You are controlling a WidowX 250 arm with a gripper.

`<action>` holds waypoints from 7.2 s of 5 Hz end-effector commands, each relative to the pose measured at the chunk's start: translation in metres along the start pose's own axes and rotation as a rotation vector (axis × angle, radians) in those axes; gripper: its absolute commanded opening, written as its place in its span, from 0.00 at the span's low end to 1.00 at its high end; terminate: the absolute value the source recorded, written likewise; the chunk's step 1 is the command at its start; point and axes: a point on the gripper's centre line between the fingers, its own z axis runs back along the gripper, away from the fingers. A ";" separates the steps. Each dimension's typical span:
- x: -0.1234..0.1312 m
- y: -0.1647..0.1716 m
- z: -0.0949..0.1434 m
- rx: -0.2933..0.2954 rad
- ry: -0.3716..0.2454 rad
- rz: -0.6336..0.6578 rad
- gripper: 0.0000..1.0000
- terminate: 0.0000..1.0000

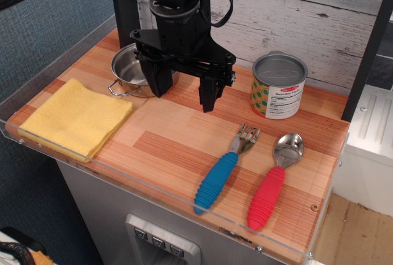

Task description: Move the towel next to the fork

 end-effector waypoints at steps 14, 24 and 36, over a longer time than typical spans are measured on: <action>-0.033 0.169 -0.075 0.164 0.031 0.094 0.00 0.00; -0.017 0.044 -0.084 0.041 0.031 0.073 0.00 0.00; 0.044 0.051 0.010 0.059 -0.021 0.112 1.00 0.00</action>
